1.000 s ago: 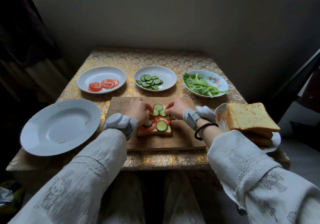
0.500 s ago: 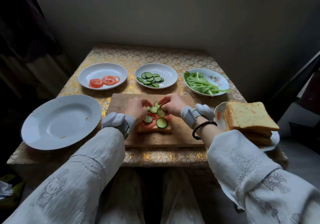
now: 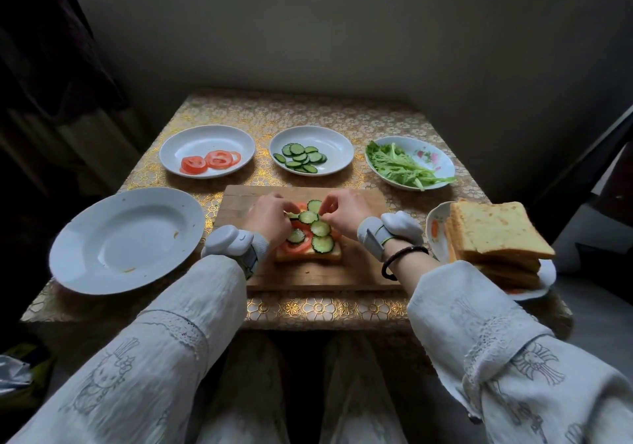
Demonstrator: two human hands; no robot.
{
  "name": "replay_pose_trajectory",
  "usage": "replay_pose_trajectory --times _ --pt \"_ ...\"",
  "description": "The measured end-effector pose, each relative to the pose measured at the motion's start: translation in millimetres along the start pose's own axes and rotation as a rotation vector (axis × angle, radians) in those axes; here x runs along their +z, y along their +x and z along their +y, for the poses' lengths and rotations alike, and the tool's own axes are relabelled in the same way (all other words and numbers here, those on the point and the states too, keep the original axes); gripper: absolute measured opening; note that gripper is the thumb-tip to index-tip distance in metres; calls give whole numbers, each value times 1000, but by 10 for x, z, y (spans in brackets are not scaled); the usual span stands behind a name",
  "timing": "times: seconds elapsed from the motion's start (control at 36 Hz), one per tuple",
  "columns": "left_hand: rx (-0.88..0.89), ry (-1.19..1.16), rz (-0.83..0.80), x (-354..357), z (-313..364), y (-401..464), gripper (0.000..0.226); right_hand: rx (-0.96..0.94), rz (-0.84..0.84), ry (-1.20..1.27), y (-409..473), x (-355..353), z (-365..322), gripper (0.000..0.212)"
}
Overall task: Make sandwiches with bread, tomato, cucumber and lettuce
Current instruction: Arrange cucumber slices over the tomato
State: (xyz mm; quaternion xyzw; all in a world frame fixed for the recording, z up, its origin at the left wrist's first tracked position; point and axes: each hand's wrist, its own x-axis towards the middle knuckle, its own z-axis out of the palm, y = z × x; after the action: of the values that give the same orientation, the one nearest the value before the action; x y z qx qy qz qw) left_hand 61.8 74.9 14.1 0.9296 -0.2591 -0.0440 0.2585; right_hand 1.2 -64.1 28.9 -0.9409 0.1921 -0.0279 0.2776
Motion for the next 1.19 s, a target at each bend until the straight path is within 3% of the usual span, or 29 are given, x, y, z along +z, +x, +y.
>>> replay_pose_trajectory --times 0.33,0.64,0.86,1.19 --pt "115 270 -85 -62 -12 -4 40 -42 -91 31 -54 17 20 20" --pt "111 257 -81 -199 81 73 34 -16 -48 82 10 -81 31 21" --pt "96 191 -81 -245 55 558 36 -13 16 -18 464 -181 -48 25" --pt "95 299 -81 -44 -240 1532 32 16 1 -174 1480 3 -20 27"
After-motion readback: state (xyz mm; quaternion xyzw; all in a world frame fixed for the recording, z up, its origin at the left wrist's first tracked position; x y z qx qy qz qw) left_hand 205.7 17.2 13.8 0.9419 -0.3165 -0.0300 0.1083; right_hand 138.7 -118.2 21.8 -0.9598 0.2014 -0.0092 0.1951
